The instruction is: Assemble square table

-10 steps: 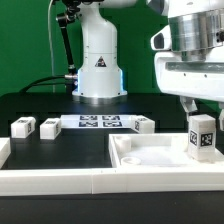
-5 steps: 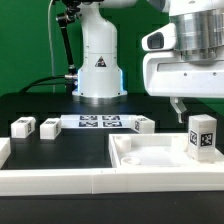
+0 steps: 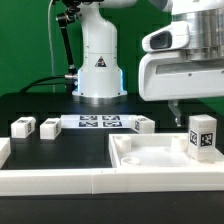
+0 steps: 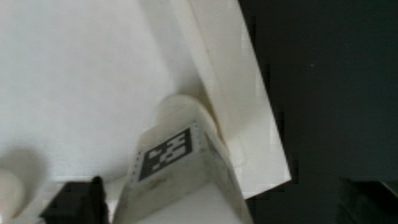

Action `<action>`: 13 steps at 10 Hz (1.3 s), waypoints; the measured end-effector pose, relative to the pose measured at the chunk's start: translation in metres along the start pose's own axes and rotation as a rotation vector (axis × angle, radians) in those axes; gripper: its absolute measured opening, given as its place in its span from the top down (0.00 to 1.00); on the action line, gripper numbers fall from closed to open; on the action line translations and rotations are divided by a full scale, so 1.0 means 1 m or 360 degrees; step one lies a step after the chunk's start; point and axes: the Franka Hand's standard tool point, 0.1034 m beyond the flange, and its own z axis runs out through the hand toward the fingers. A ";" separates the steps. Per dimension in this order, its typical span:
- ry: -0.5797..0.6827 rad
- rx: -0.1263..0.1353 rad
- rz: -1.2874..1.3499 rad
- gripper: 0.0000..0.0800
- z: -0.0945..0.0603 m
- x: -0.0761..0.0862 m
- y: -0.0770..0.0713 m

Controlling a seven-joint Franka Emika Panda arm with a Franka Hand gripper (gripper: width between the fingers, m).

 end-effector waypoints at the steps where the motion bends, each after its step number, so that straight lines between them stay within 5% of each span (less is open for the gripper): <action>1: 0.0001 -0.0002 -0.0101 0.19 0.000 0.001 0.002; 5: 0.0010 -0.0049 -0.0681 0.19 -0.001 0.004 0.006; 8: 0.0010 -0.0046 -0.0714 0.23 -0.001 0.004 0.006; 9: 0.0010 -0.0046 -0.0706 0.45 -0.001 0.004 0.006; 10: 0.0010 -0.0045 -0.0681 0.45 -0.001 0.004 0.006; 11: 0.0011 -0.0046 -0.0680 0.64 -0.001 0.004 0.006; 13: 0.0023 -0.0034 -0.0398 0.64 -0.001 0.005 0.007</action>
Offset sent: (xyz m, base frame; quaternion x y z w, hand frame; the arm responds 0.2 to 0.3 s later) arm 0.0077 -0.0060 0.0034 -0.0321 0.0106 -0.2597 0.9651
